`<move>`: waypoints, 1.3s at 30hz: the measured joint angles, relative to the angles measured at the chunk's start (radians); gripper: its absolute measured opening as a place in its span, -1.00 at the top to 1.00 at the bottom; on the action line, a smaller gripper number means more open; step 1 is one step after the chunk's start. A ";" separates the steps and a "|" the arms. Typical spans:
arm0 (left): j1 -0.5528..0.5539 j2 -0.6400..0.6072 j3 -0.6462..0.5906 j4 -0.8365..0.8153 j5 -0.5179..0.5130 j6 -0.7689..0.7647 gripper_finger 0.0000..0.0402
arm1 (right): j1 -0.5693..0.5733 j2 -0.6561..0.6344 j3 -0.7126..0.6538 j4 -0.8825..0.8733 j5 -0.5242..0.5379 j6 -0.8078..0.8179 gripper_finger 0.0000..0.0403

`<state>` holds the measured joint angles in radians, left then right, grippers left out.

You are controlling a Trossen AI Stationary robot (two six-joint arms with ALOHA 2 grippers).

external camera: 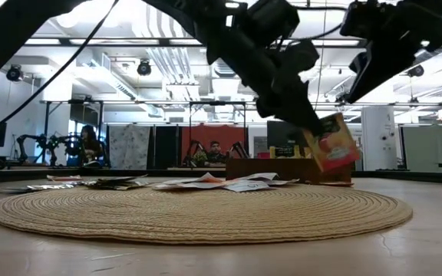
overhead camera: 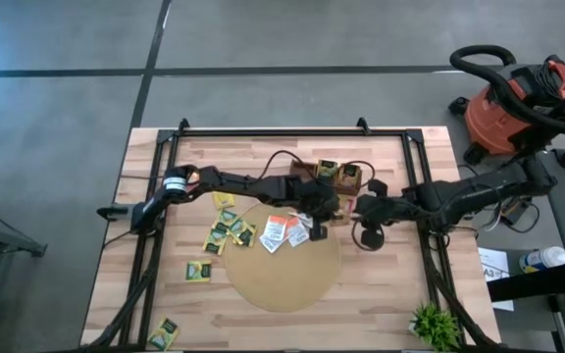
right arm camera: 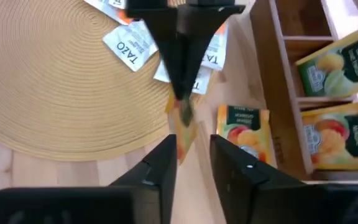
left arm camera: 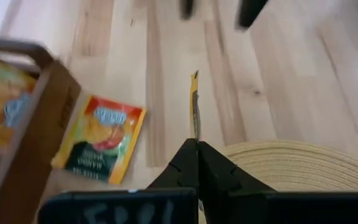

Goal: Pick & Place Tea
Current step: Put the mango tea bag into the right section of the wooden organizer

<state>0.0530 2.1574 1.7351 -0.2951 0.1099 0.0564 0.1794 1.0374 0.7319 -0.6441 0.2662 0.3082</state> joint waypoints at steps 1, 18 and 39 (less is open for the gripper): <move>-0.002 0.000 0.004 0.000 -0.007 0.012 1.00 | -0.011 0.009 0.007 0.001 -0.012 -0.017 0.45; -0.011 -0.001 0.015 -0.005 -0.044 0.030 1.00 | -0.040 0.185 0.073 0.000 -0.033 -0.103 0.27; -0.029 -0.001 0.018 -0.012 -0.084 0.031 1.00 | -0.088 0.206 0.087 0.005 -0.091 -0.107 0.72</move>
<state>0.0238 2.1563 1.7531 -0.3066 0.0261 0.0879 0.0910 1.2434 0.8185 -0.6392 0.1749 0.2012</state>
